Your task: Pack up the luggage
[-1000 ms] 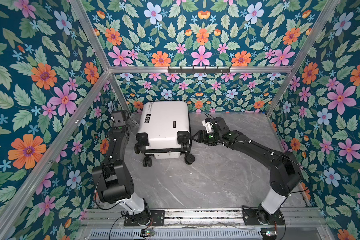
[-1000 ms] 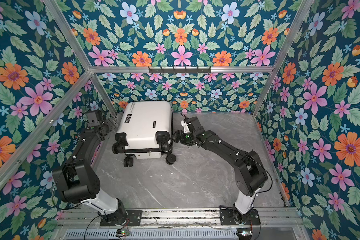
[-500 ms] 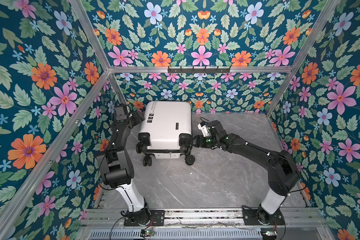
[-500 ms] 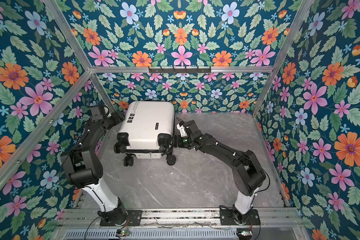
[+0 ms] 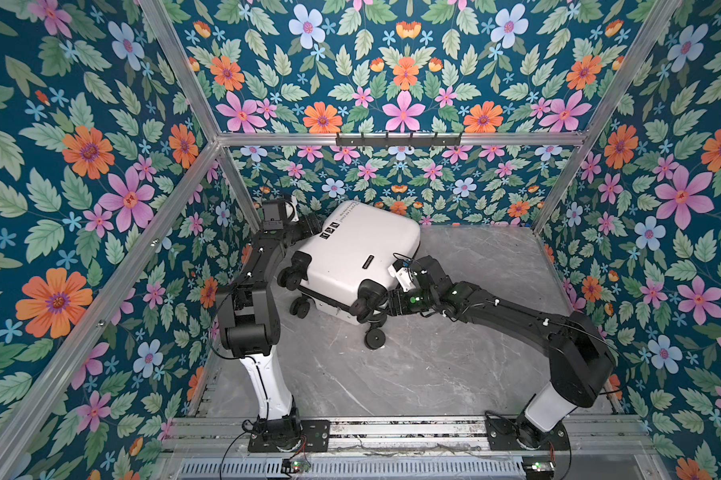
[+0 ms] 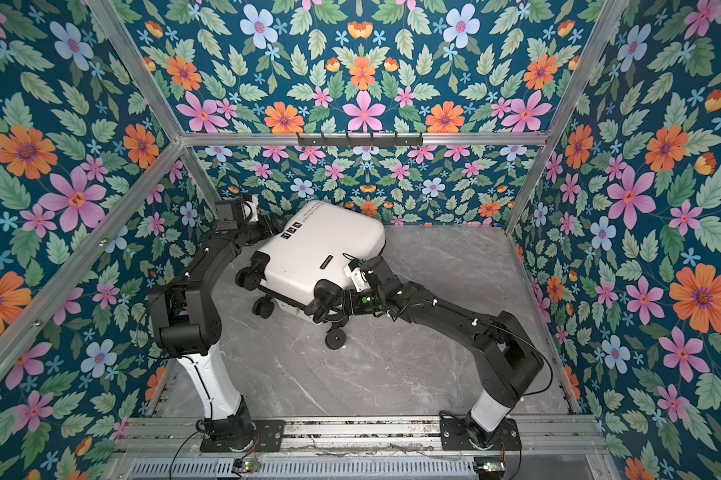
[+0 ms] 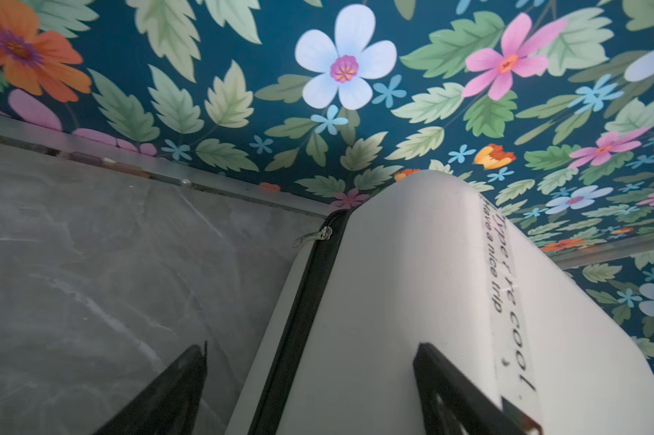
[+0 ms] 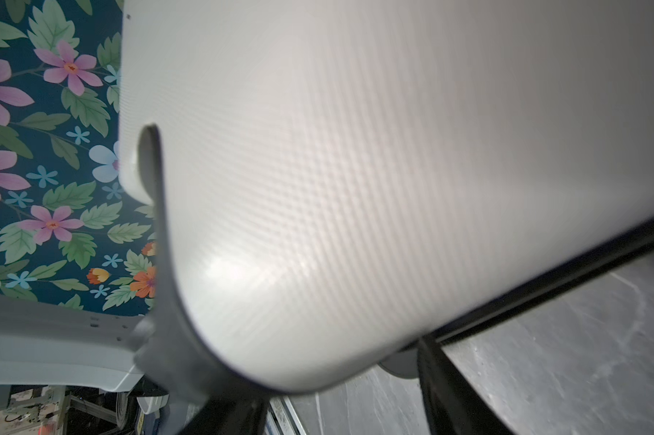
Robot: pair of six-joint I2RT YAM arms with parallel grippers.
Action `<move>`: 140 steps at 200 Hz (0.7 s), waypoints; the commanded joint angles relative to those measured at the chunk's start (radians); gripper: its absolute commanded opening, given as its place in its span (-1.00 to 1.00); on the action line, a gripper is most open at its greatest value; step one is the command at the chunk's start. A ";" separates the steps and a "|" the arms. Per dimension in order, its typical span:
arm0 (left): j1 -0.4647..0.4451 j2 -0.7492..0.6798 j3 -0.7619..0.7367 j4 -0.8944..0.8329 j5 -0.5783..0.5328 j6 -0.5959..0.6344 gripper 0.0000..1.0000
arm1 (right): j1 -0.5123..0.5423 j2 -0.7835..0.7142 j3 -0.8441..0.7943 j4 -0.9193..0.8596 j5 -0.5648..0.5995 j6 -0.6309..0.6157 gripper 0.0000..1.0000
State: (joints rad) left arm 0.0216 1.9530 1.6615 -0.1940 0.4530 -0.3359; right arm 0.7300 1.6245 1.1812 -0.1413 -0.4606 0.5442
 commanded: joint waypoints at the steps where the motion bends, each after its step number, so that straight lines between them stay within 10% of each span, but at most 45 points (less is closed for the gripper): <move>1: -0.006 -0.066 -0.024 -0.079 -0.082 0.022 0.77 | -0.012 -0.048 -0.002 0.006 0.041 -0.012 0.27; 61: -0.020 -0.552 -0.394 -0.020 -0.314 -0.061 0.86 | -0.114 -0.203 -0.022 -0.162 0.078 -0.019 0.41; 140: -0.388 -1.106 -0.863 -0.302 -0.502 -0.201 0.49 | -0.162 -0.260 -0.034 -0.162 0.067 0.011 0.58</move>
State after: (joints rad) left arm -0.2928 0.9409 0.8951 -0.3828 0.0143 -0.4530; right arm 0.5667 1.3727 1.1423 -0.2951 -0.3851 0.5514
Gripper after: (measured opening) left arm 0.757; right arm 0.790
